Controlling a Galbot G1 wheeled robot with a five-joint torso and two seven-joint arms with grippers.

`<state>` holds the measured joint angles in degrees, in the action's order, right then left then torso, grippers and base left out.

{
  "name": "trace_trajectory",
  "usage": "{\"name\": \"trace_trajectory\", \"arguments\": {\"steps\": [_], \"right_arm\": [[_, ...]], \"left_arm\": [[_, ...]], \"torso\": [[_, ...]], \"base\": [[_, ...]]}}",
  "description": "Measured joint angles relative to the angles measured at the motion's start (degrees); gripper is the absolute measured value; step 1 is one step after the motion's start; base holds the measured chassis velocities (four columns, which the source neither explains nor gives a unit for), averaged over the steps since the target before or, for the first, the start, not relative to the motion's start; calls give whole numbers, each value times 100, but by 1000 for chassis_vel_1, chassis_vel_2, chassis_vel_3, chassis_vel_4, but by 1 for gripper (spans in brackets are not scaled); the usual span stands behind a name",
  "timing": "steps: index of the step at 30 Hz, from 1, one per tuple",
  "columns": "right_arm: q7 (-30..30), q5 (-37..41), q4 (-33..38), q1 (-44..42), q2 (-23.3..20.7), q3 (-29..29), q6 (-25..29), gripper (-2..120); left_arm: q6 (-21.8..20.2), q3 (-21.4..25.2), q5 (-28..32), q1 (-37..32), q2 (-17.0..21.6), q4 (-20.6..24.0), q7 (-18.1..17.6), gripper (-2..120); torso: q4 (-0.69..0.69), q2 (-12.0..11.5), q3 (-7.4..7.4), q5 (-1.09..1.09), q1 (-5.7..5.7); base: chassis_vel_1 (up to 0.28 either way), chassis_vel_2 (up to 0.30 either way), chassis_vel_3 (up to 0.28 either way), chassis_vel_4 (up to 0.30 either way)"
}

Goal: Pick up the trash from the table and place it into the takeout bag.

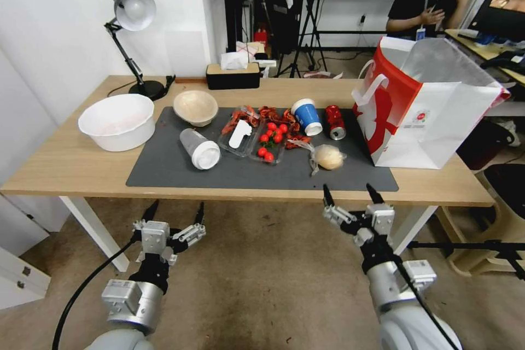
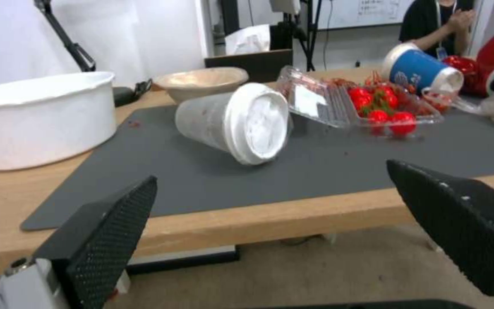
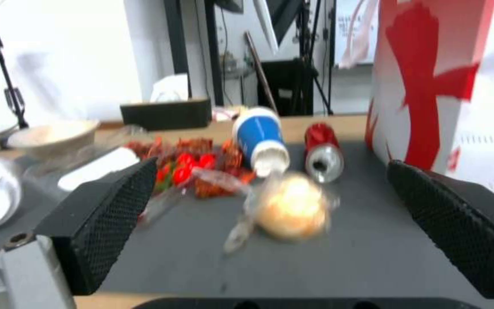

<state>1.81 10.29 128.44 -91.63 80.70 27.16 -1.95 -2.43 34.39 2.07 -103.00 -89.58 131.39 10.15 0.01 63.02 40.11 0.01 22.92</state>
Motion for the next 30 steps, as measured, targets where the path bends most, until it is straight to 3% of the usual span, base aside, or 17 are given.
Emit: {"name": "trace_trajectory", "arguments": {"steps": [15,28,30], "right_arm": [[112,450,-1037,1225,-612,-124,283,100],[270,1138,-1883,2281,-992,-450,-512,100],[392,1265,-2011,2562,-1009,-560,-879,100]], "left_arm": [[-63,-17,40,114,-26,-215,1,100],[-64,2,99,146,-27,-288,-16,100],[-67,17,107,153,-28,-305,-18,100]], "torso": [[-1,0,1,0,1],[-1,0,1,0,0],[0,0,1,-1,1]], "base": [[0,0,0,0],[0,0,0,0],[0,0,0,0]]}}
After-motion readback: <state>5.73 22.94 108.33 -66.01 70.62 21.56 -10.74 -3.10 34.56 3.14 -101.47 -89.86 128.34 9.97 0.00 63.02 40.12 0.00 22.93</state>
